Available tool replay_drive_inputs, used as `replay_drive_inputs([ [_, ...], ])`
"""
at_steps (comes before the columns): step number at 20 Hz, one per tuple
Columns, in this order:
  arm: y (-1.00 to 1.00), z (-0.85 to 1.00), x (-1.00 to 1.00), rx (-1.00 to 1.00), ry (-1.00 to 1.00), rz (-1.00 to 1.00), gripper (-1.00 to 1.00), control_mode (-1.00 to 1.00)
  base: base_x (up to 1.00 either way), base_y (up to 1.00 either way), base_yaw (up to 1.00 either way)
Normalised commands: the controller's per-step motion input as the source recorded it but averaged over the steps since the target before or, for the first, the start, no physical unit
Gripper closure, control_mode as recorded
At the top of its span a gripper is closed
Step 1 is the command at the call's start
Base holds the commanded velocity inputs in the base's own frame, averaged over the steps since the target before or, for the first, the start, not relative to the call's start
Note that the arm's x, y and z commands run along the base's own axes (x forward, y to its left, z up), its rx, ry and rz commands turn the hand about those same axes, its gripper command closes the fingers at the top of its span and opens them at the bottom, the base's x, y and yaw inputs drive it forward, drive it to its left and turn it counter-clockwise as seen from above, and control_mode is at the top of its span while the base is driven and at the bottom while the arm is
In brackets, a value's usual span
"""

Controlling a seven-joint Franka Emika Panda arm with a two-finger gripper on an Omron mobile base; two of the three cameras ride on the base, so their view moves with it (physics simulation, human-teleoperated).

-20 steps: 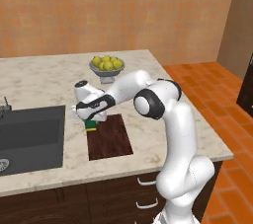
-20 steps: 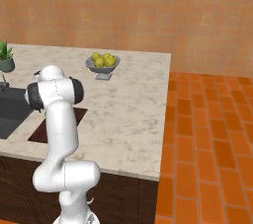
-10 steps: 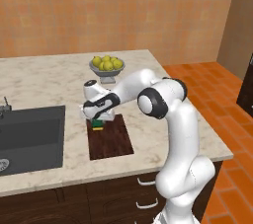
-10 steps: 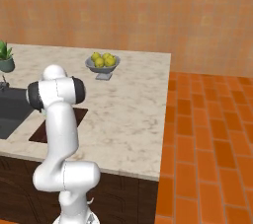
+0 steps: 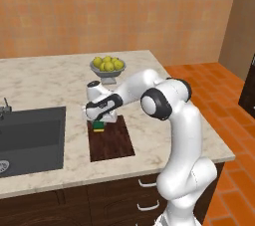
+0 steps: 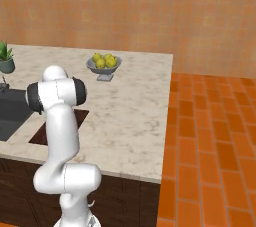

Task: Pick up the sponge from the counter and clean the cutting board by briefly scrubbing or pressing down on the cutting board. Once finished, release the sponge.

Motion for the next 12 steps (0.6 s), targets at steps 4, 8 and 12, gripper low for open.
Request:
replay_drive_inputs([
  [4, 0.0, -0.39, -0.77, 0.0, -0.03, 0.0, 1.0, -1.0, 0.0, 0.0, 0.0],
  [8, -0.04, -0.5, -0.92, 0.0, -0.02, 0.01, 1.0, -1.0, 0.0, 0.0, 0.0],
  [12, -0.13, -0.56, -1.0, 0.0, -0.02, 0.06, 1.0, -1.0, 0.0, 0.0, 0.0],
])
